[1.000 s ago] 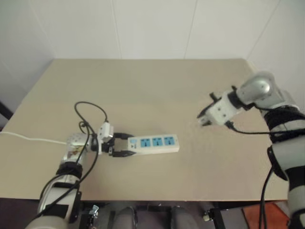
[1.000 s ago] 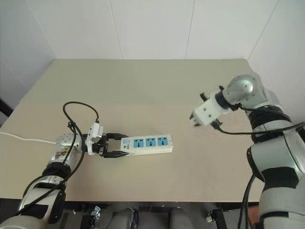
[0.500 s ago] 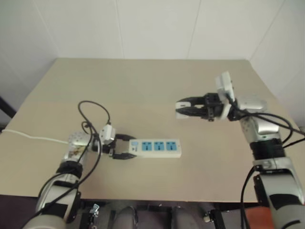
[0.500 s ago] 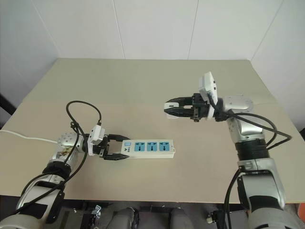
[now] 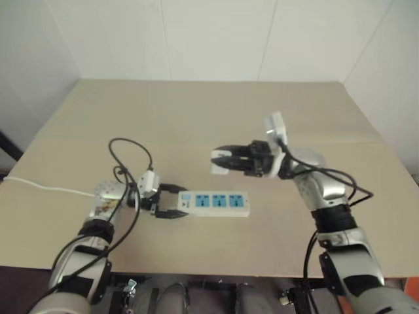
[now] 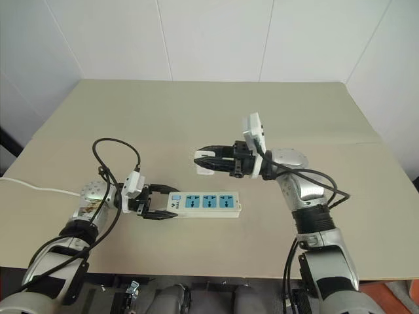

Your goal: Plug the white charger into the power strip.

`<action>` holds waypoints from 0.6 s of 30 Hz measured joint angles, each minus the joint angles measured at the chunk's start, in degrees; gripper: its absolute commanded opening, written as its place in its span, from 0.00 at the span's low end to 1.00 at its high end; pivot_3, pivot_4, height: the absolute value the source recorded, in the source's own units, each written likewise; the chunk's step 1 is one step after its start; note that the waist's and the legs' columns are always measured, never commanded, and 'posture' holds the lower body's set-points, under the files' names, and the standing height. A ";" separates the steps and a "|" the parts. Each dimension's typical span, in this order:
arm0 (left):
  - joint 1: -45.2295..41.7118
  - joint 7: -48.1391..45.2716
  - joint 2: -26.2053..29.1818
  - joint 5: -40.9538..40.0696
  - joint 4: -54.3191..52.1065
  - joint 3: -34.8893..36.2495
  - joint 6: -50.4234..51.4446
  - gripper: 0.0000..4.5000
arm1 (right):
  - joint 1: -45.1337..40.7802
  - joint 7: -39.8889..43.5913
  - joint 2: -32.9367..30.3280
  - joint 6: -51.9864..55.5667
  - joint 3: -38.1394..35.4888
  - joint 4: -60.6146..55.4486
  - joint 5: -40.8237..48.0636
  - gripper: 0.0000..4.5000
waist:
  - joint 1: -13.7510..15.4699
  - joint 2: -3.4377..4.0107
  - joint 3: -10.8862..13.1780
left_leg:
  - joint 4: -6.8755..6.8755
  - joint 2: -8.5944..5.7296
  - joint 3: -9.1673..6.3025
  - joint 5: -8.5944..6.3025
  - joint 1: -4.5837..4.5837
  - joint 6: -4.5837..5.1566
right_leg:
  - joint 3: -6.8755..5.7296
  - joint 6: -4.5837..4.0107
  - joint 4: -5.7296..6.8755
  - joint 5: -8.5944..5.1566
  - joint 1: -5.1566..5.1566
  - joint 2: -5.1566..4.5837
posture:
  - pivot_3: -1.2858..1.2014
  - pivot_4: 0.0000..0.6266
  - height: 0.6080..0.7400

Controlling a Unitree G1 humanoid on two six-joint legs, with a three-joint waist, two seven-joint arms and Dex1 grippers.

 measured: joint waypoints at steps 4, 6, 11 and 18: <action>-0.01 0.01 0.07 -0.09 0.00 -0.13 0.03 0.72 | 0.03 0.51 2.42 0.00 1.97 0.59 -1.09 0.26 | -0.02 0.00 0.00 | 0.00 0.00 0.00 0.00 0.00 0.00 | 0.00 0.00 0.00 0.00 0.00 0.01 | 0.52 0.24 1.00; -0.03 0.01 0.07 -0.10 0.00 -0.16 0.03 0.72 | 0.04 0.91 3.21 -0.01 2.65 1.73 -1.35 0.26 | -0.02 0.00 0.00 | 0.00 0.00 0.00 0.00 0.00 0.00 | 0.00 0.00 0.00 0.00 0.00 0.00 | 0.52 0.24 1.00; -0.04 0.00 0.11 -0.11 0.00 -0.19 0.09 0.72 | 0.20 1.37 4.97 -1.32 3.20 5.03 -3.57 0.26 | -0.02 0.00 0.00 | 0.00 0.00 0.00 0.00 0.00 0.00 | -0.01 0.00 0.01 0.00 0.00 0.01 | 0.52 0.24 1.00; -0.08 -0.01 0.13 -0.12 0.00 -0.21 0.26 0.72 | 1.60 1.40 7.07 -5.40 3.44 10.17 -7.31 0.26 | -0.04 0.00 0.00 | 0.00 0.00 0.00 0.00 0.00 0.00 | 0.00 0.00 0.01 0.00 0.00 0.01 | 0.52 0.24 1.00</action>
